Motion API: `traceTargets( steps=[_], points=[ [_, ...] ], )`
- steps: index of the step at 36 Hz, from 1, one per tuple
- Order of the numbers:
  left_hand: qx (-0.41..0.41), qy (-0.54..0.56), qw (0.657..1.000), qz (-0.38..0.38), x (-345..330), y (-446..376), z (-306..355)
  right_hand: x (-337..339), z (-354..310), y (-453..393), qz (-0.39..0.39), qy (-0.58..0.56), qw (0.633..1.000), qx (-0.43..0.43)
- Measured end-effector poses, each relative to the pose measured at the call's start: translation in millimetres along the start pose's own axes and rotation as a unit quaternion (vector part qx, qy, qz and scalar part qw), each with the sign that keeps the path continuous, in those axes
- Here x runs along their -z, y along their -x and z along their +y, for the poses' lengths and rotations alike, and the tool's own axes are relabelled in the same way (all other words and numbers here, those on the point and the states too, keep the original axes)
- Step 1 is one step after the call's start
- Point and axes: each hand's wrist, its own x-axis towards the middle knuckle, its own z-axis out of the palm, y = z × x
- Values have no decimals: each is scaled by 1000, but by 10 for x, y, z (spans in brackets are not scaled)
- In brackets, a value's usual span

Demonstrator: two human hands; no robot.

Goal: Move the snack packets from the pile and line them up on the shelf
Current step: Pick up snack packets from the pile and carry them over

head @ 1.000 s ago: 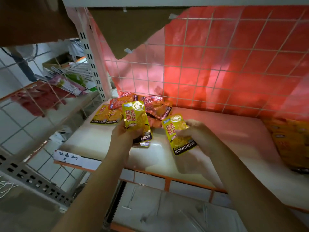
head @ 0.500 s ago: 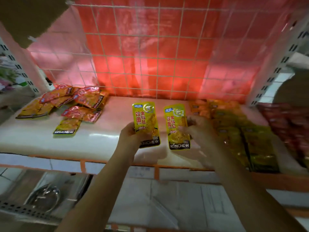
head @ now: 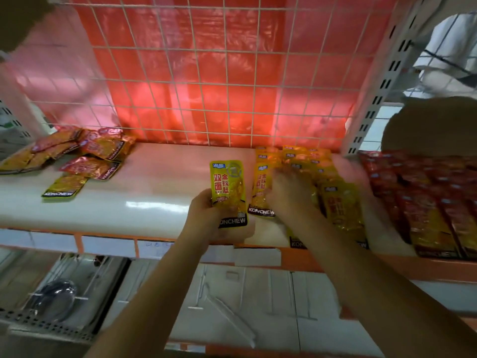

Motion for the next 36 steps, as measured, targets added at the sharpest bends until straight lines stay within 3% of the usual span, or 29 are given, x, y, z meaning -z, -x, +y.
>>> traceTargets(
  steps=[10, 17, 20, 22, 26, 32, 36],
  points=[
    [11, -57, 998, -5, -45, -98, -15, -16, 61, -34, -43, -4, 999, -28],
    [1, -63, 997, -39, -251, -176, -29, 89, 192, 41, 37, -132, 989, -49],
    [0, -149, 987, -63, -381, -224, -81, 100, 256, 99, 57, -165, 983, -58],
    [-41, -286, 955, -63, -444, -253, -106, 105, 290, 130, 64, -168, 982, -57],
    [-105, -521, 846, -37, -530, -243, -95, 122, 330, 168, 62, -161, 984, -54],
    [-93, -634, 768, -27, -569, -246, -100, 164, 322, 202, 66, -165, 983, -55],
    [-113, -647, 753, -36, -553, -225, -88, 182, 287, 206, 61, -152, 985, -51]
  ],
)
